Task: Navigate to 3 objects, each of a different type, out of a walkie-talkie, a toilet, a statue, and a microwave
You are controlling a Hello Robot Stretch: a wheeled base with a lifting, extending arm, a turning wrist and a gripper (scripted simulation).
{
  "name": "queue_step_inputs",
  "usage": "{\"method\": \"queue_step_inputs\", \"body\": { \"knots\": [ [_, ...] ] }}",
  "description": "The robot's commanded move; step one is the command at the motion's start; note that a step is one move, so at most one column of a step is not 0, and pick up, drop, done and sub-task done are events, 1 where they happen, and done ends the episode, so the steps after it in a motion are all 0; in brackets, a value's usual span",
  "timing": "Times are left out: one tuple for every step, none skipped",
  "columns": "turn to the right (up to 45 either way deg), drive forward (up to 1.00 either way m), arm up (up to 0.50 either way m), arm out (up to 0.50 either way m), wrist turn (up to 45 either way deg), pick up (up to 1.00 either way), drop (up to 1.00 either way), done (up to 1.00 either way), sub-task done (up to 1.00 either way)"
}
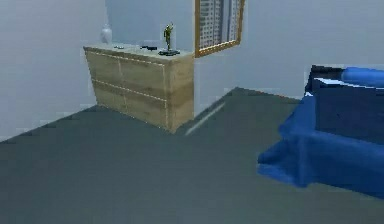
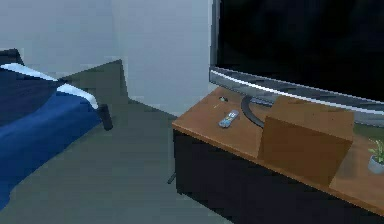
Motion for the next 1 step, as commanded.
{"method": "queue_step_inputs", "body": {
  "knots": [
    [3.0,0.00,0.00,0.00,0.0,0.00,0.00,0.00,0.00]
  ]
}}
